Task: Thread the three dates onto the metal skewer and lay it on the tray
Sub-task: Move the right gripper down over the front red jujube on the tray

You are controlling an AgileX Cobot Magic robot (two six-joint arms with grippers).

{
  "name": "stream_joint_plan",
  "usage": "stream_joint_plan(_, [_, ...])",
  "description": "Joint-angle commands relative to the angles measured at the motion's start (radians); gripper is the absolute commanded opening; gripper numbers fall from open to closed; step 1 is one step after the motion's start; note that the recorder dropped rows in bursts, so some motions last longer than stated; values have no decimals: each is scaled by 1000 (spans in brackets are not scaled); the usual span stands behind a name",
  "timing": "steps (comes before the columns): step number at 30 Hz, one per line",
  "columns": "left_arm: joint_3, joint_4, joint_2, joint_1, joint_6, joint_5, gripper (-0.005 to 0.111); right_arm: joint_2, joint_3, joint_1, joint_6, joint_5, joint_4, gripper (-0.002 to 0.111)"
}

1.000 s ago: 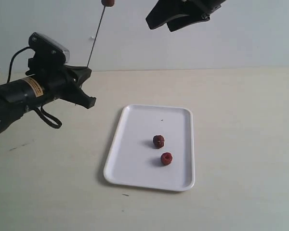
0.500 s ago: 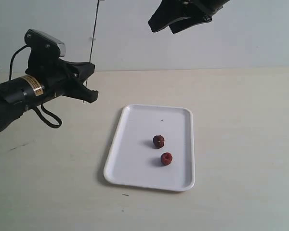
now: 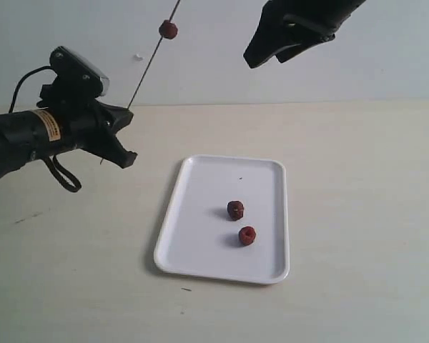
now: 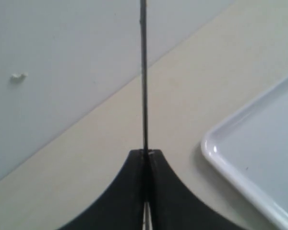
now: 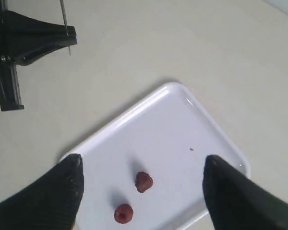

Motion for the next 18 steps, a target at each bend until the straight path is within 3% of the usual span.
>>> stream_joint_plan(1, [-39,-4,-9,2,-23,125,0,25,-8,3,16,2,-23,66])
stream_joint_plan(5, [-30,69,-9,2,-167,7,0,51,-8,27,16,2,-35,66])
stream_joint_plan(10, [-34,154,-9,9,-318,-13,0,62,-8,36,29,2,-47,66])
stream_joint_plan(13, [-90,242,-25,8,-336,278,0,62,-8,48,27,2,-80,66])
stream_joint_plan(18, [-92,371,-95,6,-329,550,0,62,-8,161,24,2,-280,66])
